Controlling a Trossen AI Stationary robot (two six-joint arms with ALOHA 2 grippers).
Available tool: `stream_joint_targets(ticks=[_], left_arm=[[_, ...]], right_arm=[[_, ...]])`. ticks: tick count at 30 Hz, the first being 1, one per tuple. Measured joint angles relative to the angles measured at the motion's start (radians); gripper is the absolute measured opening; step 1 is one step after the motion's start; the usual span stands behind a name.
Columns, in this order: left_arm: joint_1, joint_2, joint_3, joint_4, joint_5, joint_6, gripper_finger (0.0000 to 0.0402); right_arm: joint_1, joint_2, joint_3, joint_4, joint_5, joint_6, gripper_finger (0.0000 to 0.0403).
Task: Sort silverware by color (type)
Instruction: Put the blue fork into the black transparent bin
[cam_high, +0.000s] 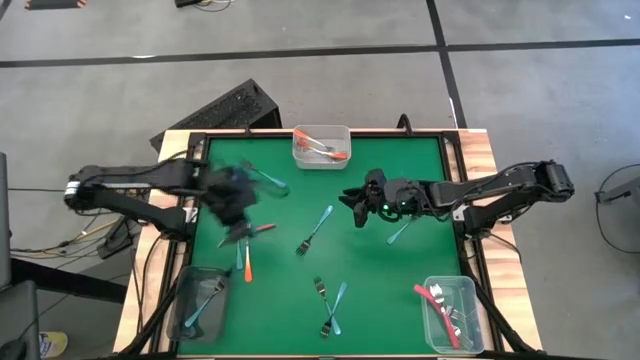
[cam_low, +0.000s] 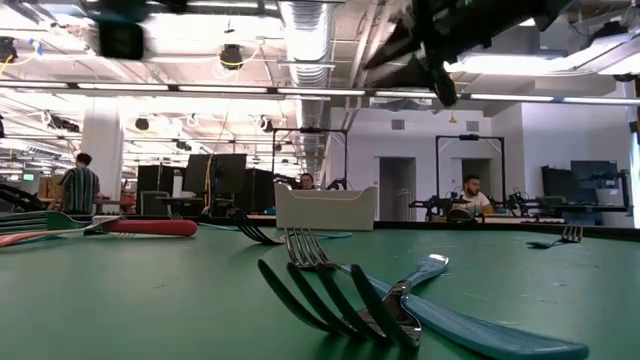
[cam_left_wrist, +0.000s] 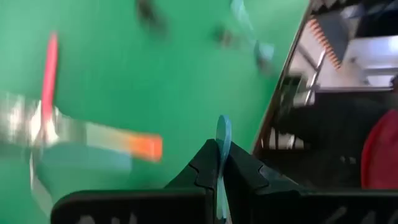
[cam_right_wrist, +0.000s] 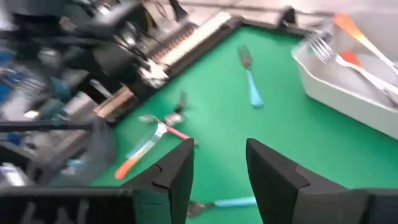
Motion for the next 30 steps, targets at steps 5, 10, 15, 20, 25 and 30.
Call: stream_joint_targets(ticks=[5,10,15,20,25,30], left_arm=[[-0.235,-0.153,-0.010,-0.149,-0.172,-0.324,0.0000],[-0.460,-0.228,-0.087,-0.144,-0.372,-0.599,0.0000],[-0.608,-0.214,-0.221,-0.117,-0.301,-0.738,0.0001],[-0.665,-0.185,-0.321,-0.013,-0.289,-0.818,0.0018],[-0.670,-0.156,-0.364,0.077,-0.273,-0.830,0.0068],[-0.660,-0.139,-0.368,0.053,-0.293,-0.831,0.0127]], right_arm=[[-0.001,0.000,-0.001,-0.027,0.001,0.006,0.0168],[0.000,0.000,0.000,-0.023,0.002,0.007,0.0167],[-0.001,0.000,0.000,-0.026,0.002,0.007,0.0169],[-0.004,0.000,0.000,-0.052,0.002,0.006,0.0170],[-0.024,0.000,0.000,-0.205,0.002,0.104,0.0170],[-0.042,0.000,0.000,-0.508,-0.002,0.323,0.0169]])
